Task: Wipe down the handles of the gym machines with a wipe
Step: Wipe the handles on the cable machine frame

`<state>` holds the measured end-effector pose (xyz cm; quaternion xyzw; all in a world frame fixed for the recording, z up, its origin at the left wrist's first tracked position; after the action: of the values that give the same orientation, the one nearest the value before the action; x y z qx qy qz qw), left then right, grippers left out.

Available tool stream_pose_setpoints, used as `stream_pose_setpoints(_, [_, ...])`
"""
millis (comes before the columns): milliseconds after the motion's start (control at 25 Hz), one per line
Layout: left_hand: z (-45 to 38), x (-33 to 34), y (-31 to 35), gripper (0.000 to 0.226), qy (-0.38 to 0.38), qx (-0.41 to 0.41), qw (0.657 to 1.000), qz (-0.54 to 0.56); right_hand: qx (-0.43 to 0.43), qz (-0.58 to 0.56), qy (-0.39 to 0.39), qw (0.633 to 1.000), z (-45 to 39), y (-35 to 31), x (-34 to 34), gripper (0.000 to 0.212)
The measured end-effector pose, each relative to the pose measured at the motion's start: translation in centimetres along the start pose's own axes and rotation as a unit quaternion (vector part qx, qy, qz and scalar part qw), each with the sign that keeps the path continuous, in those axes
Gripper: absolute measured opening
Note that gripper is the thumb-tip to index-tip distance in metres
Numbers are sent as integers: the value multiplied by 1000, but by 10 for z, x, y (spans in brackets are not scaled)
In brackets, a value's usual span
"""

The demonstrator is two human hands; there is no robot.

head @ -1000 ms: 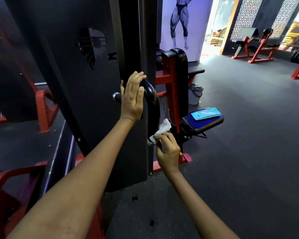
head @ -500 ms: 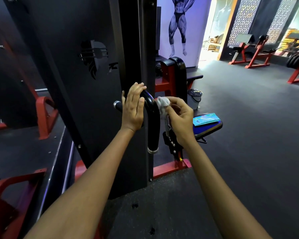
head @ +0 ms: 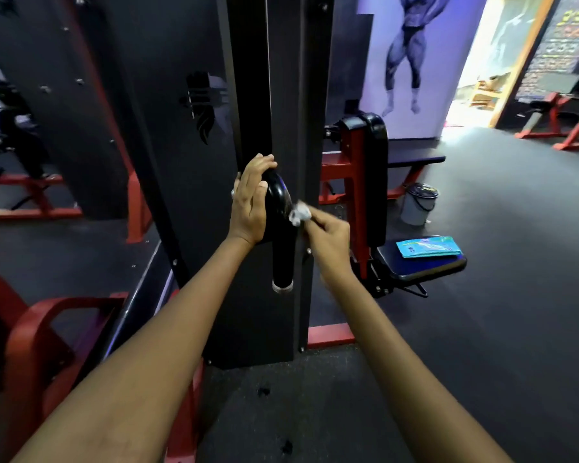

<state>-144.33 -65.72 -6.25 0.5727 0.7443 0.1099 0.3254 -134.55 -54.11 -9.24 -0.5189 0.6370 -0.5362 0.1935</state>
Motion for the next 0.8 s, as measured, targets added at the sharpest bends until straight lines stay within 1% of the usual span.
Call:
stream_pose_setpoints(120, [-1, 2, 5, 44, 9, -34, 999, 20, 12, -50, -47, 998, -21, -18, 15, 27])
stream_pose_setpoints(240, [0, 1, 11, 48, 17, -61, 998, 27, 14, -50, -80, 995, 4, 7, -5, 30])
stream_pose_setpoints(320, [2, 1, 17, 45, 15, -82, 996, 4, 46, 3, -99, 994, 19, 37, -25, 29])
stream_pose_setpoints(400, [3, 3, 22, 44, -6, -93, 996, -12, 110, 65, -116, 985, 24, 62, -34, 25])
stream_pose_setpoints(480, [5, 2, 23, 47, -12, -89, 995, -30, 162, 90, -126, 974, 16, 67, -32, 23])
stream_pose_setpoints(520, [6, 2, 23, 48, -9, -82, 996, -40, 169, 87, -128, 973, 8, 61, -27, 23])
stream_pose_setpoints(640, [8, 4, 21, 48, -19, -87, 995, -47, 144, 14, -130, 981, -14, 22, -9, 24])
stream_pose_setpoints(720, [9, 0, 20, 45, -19, -89, 995, -49, 116, -51, -137, 982, -11, 13, -6, 26])
stream_pose_setpoints(760, [8, -2, 19, 42, -19, -88, 995, -50, 97, -53, -135, 985, -4, 20, -11, 27])
stream_pose_setpoints(800, [9, -3, 18, 39, -19, -90, 995, -50, 89, -27, -130, 987, 6, 33, -19, 28])
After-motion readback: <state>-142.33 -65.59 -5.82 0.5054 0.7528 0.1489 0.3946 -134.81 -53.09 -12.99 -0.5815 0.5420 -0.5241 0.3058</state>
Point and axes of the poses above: each hand's wrist, its own z-axis away from the middle knuckle, its own x-axis out of the palm, y = z × x, the point moved 5 cm from there along -z, towards the middle knuckle, and after that the axes turned 10 degrees about -z, right-handed, at the moved point
